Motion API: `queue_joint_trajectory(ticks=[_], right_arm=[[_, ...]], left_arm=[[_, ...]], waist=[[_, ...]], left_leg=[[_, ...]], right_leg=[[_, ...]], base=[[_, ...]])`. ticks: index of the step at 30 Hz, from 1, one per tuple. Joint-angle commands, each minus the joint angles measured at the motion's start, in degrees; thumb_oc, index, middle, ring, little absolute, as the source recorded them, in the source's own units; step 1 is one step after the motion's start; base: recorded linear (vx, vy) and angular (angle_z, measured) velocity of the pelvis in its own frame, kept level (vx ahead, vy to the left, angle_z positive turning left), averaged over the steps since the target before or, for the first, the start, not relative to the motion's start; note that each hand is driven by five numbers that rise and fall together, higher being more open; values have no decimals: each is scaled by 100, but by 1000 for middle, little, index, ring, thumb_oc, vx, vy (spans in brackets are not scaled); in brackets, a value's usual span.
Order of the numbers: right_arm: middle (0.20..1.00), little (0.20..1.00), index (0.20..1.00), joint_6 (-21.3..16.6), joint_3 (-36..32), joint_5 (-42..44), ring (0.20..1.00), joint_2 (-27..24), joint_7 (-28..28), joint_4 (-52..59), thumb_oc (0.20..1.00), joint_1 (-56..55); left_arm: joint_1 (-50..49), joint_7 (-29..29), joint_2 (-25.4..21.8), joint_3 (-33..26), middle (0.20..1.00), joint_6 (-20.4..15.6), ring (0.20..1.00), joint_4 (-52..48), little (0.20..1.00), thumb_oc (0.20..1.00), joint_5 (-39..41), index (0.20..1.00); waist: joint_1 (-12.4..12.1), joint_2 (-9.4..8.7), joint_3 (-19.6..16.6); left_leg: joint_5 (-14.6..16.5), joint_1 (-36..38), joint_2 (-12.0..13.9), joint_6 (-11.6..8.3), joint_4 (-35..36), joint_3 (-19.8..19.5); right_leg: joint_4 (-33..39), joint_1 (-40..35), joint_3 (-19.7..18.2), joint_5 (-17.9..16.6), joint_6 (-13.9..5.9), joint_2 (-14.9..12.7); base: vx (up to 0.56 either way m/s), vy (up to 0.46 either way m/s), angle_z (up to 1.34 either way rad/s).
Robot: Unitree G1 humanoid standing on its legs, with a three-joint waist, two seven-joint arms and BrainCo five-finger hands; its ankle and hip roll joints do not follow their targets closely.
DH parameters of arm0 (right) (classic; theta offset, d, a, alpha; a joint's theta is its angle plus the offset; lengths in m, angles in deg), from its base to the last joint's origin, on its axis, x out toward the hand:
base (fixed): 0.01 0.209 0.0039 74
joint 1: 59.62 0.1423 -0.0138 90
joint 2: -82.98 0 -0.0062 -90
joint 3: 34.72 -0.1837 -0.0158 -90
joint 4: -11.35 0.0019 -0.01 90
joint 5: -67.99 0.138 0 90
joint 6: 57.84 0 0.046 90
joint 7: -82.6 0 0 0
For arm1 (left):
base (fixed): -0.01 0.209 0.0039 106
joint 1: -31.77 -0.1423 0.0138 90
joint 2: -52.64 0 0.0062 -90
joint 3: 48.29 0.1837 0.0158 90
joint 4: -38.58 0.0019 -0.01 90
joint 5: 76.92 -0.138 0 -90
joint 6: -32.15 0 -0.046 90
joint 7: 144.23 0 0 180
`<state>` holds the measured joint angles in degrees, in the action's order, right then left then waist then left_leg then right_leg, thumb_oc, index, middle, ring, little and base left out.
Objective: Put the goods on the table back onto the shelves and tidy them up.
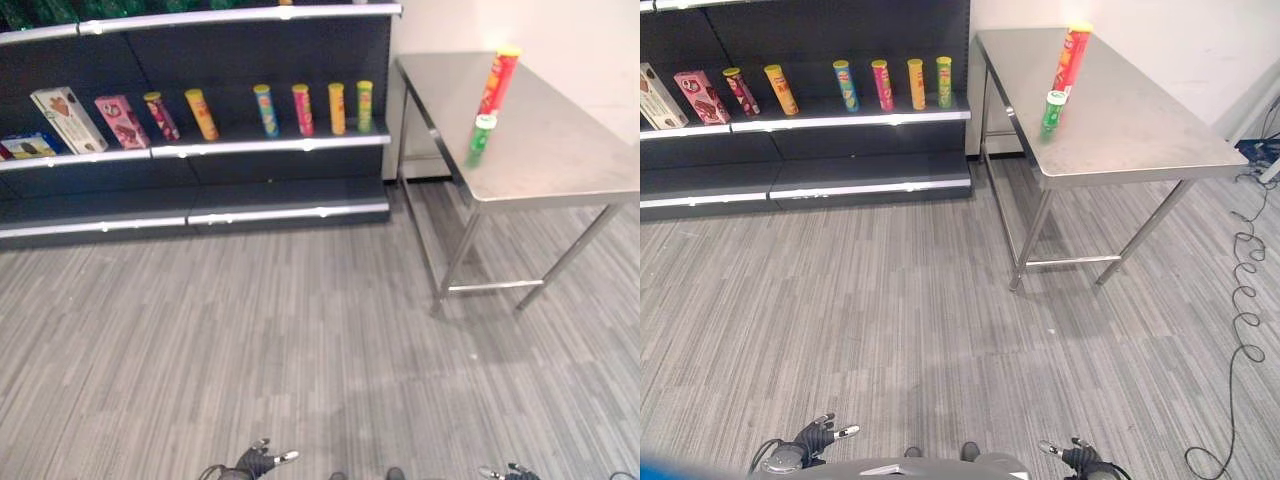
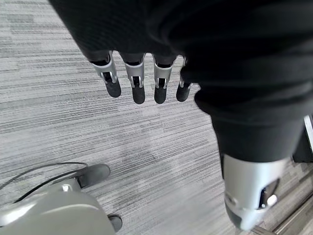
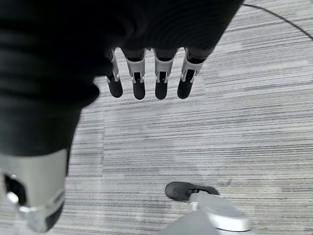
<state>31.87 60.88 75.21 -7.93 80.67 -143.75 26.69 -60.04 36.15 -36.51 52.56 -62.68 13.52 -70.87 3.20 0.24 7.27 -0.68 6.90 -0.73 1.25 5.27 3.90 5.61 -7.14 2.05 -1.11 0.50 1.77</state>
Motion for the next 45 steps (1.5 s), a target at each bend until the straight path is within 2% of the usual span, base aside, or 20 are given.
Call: queue_joint_trajectory(ticks=[1,24,35,39,42,43,44,45], right_arm=[[1000,1000,1000,-97,235,-39,1000,-181,18,-25,1000,215],[1000,1000,1000,-59,436,-302,1000,-196,52,19,1000,381],[1000,1000,1000,-5,489,-344,1000,-166,99,-22,1000,452],[1000,1000,1000,16,549,-355,1000,-147,116,-62,1000,548],[1000,1000,1000,2,599,-369,1000,-183,131,24,1000,688],[1000,1000,1000,-3,580,-338,1000,-175,121,92,1000,670],[1000,1000,1000,-2,580,-338,1000,-176,121,93,1000,670],[1000,1000,1000,-10,575,-309,1000,-181,120,83,1000,648]], left_arm=[[273,12,-77,-38,1000,-127,1000,101,1000,1000,-57,1000],[312,-18,-114,184,1000,-74,1000,332,1000,1000,-616,1000],[435,-50,-249,261,1000,-84,1000,273,1000,1000,-729,1000],[450,-61,-274,215,1000,-81,1000,236,1000,1000,-647,1000],[501,-72,-333,172,1000,-62,1000,267,1000,1000,-625,1000],[497,-66,-354,178,1000,-53,1000,307,1000,1000,-668,1000],[498,-66,-353,178,1000,-53,1000,308,1000,1000,-668,1000],[515,-47,-372,208,1000,-58,1000,355,1000,1000,-722,1000]], waist=[[117,-174,-71],[81,-146,-72],[45,-195,-57],[0,-227,35],[-39,-178,234],[11,-161,308],[10,-163,308],[109,-142,337]], left_leg=[[496,177,268,-412,-56,-156],[496,90,184,-344,-37,-139],[599,-108,16,-159,-211,-72],[669,-342,-116,-27,-397,-100],[770,-417,-223,153,-565,-70],[794,-266,-226,177,-496,-70],[794,-264,-227,177,-492,-69],[836,-77,-246,167,-386,-150]], right_leg=[[-224,89,-25,513,-658,-458],[-264,200,-27,457,-731,-539],[-419,482,-286,352,-857,-650],[-668,804,-451,313,-954,-701],[-1830,1384,-415,378,-1083,-783],[-2290,1697,-364,175,-1080,-772],[-2304,1703,-366,183,-1080,-773],[-2100,1903,-323,153,-981,-607]], base=[[0,0,0],[-4,9,0],[-20,73,-7],[-46,107,-18],[-33,181,-22],[37,101,-13],[141,99,-14],[168,42,-4]])
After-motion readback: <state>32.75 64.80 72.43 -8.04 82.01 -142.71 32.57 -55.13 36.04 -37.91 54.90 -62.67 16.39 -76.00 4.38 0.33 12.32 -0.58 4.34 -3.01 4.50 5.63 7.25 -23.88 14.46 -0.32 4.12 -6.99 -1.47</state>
